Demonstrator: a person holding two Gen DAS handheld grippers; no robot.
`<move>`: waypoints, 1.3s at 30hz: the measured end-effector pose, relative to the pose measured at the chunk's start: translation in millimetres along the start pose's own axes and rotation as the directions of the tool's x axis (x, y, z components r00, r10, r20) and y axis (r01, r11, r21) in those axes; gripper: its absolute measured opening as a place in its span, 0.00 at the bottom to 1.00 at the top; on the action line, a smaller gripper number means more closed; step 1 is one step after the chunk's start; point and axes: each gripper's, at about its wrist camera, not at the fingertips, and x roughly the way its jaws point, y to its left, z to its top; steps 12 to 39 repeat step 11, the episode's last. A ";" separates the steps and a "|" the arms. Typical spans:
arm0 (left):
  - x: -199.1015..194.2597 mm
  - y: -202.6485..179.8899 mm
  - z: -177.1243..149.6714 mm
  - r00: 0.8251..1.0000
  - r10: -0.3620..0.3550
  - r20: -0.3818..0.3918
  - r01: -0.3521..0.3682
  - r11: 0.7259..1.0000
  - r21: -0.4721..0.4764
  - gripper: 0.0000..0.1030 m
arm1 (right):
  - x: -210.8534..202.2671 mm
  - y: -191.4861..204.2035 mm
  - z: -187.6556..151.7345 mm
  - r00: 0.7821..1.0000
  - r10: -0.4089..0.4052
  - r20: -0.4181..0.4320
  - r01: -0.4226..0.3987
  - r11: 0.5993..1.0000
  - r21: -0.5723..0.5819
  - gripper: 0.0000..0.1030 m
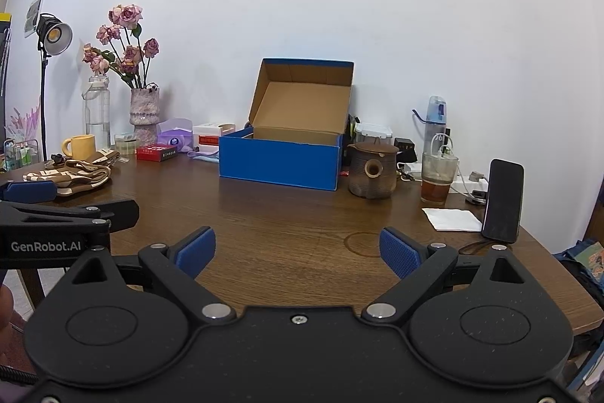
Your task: Fold shopping bag
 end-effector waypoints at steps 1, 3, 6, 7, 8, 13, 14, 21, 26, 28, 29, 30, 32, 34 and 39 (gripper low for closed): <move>0.1 0.1 -0.1 1.000 0.000 0.000 0.000 1.000 0.000 1.00 | -0.3 0.4 0.0 1.000 0.000 0.000 0.000 1.000 0.000 0.93; 0.3 0.2 -0.2 1.000 0.001 -0.001 -0.001 1.000 0.000 1.00 | -0.5 1.1 0.0 1.000 0.001 0.000 -0.001 1.000 0.000 0.93; -0.1 -0.4 -0.3 1.000 0.001 -0.002 -0.001 1.000 0.000 1.00 | 3.0 0.4 2.0 1.000 0.001 -0.001 -0.001 1.000 0.002 0.93; -0.1 -0.3 -0.3 1.000 0.001 -0.003 -0.001 1.000 0.000 1.00 | 2.9 0.5 2.1 1.000 0.001 0.000 -0.001 1.000 0.002 0.93; -0.1 -0.3 -0.4 1.000 0.001 -0.003 -0.001 1.000 0.000 1.00 | 2.9 0.6 2.1 1.000 0.002 0.000 -0.002 1.000 0.002 0.93; -0.2 -0.2 -0.3 1.000 0.002 -0.003 -0.002 1.000 0.000 1.00 | 4.5 0.3 2.7 1.000 0.003 -0.001 -0.003 1.000 0.004 0.93; -0.2 -0.2 -0.3 1.000 0.002 -0.003 -0.002 1.000 0.000 1.00 | 4.5 0.3 2.7 1.000 0.003 -0.001 -0.003 1.000 0.004 0.93; -0.2 -0.2 -0.3 1.000 0.002 -0.003 -0.002 1.000 0.000 1.00 | 4.5 0.3 2.7 1.000 0.003 -0.001 -0.003 1.000 0.004 0.93; -0.2 -0.2 -0.3 1.000 0.002 -0.003 -0.002 1.000 0.000 1.00 | 4.5 0.3 2.7 1.000 0.003 -0.001 -0.003 1.000 0.004 0.93; -0.2 -0.2 -0.3 1.000 0.002 -0.003 -0.002 1.000 0.000 1.00 | 4.5 0.3 2.7 1.000 0.003 -0.001 -0.003 1.000 0.004 0.93; -0.2 -0.2 -0.3 1.000 0.002 -0.003 -0.002 1.000 0.000 1.00 | 4.5 0.3 2.7 1.000 0.003 -0.001 -0.003 1.000 0.004 0.93; -0.2 -0.2 -0.3 1.000 0.002 -0.003 -0.002 1.000 0.000 1.00 | 4.5 0.3 2.7 1.000 0.003 -0.001 -0.003 1.000 0.004 0.93; -0.2 -0.2 -0.3 1.000 0.002 -0.003 -0.002 1.000 0.000 1.00 | 4.5 0.3 2.7 1.000 0.003 -0.001 -0.003 1.000 0.004 0.93; -0.2 -0.2 -0.3 1.000 0.002 -0.003 -0.002 1.000 0.000 1.00 | 4.5 0.3 2.7 1.000 0.003 -0.001 -0.003 1.000 0.004 0.93; -0.2 -0.2 -0.3 1.000 0.002 -0.003 -0.002 1.000 0.000 1.00 | 4.5 0.3 2.7 1.000 0.003 -0.001 -0.003 1.000 0.004 0.93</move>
